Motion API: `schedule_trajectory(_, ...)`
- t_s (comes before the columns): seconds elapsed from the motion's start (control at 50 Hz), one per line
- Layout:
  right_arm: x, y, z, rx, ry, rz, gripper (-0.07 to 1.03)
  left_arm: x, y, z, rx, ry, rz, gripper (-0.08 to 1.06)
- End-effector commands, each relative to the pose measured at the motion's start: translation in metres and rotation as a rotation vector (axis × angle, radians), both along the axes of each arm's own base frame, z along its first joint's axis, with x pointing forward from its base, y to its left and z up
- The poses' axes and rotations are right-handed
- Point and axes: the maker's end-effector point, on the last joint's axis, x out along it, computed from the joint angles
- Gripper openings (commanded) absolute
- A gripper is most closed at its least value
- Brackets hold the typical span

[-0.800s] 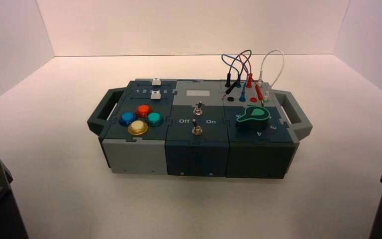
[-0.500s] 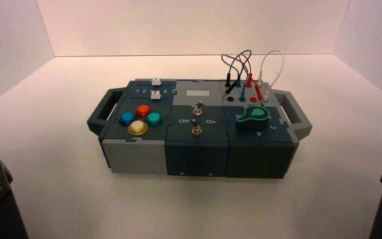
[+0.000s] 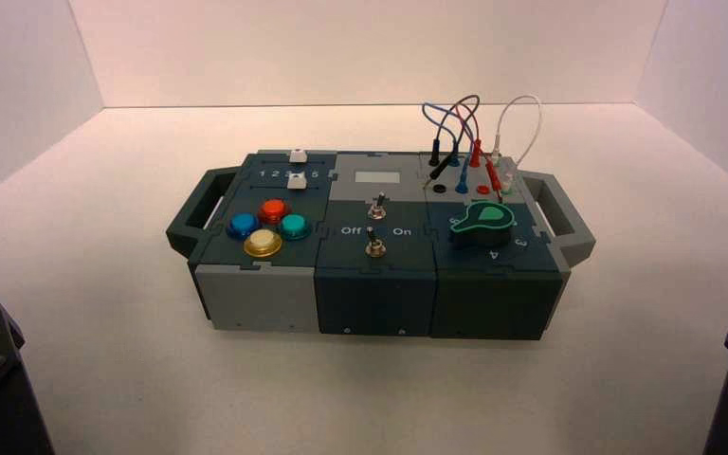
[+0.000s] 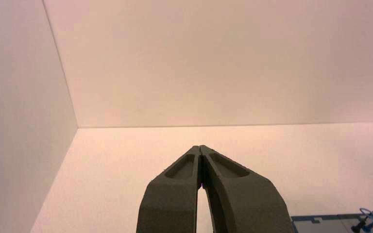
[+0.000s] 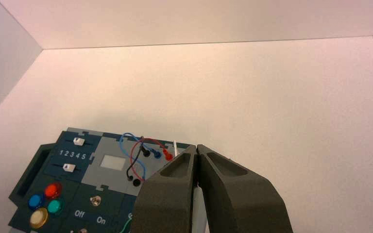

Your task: Insert the red wire.

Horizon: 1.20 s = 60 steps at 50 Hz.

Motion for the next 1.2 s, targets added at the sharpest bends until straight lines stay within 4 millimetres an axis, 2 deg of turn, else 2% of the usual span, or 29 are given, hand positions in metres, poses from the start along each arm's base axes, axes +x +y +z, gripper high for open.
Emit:
schedule_trajectory(0.02, 0.0, 0.011, 0.008, 0.004, -0.004, 0.051, -0.03, 0.003, 0.0, 0.005, 0.006, 0.012, 0.001, -0.03)
schedule_trajectory(0.24, -0.001, 0.024, -0.006, -0.038, 0.157, 0.116, -0.03, 0.005, -0.006, -0.011, 0.017, 0.121, -0.028, -0.03)
schedule_trajectory(0.44, 0.0, 0.032, -0.026, -0.094, 0.363, 0.167, -0.03, 0.008, -0.028, -0.032, 0.04, 0.239, -0.117, -0.03)
schedule_trajectory(0.68, -0.004, 0.058, -0.049, -0.164, 0.57, 0.282, -0.02, 0.007, -0.052, -0.049, 0.069, 0.321, -0.215, -0.03)
schedule_trajectory(0.74, -0.005, 0.065, -0.05, -0.171, 0.6, 0.305, 0.03, 0.007, -0.054, -0.049, 0.072, 0.324, -0.223, -0.03)
schedule_trajectory(0.86, -0.003, 0.079, -0.048, -0.185, 0.658, 0.352, 0.27, 0.007, -0.055, -0.05, 0.074, 0.328, -0.226, -0.03)
schedule_trajectory(1.02, 0.004, 0.092, -0.048, -0.219, 0.735, 0.389, 0.28, 0.009, -0.056, -0.054, 0.085, 0.346, -0.231, -0.03)
schedule_trajectory(1.2, 0.012, 0.098, -0.06, -0.274, 0.843, 0.412, 0.29, 0.011, -0.061, -0.061, 0.1, 0.387, -0.247, -0.03)
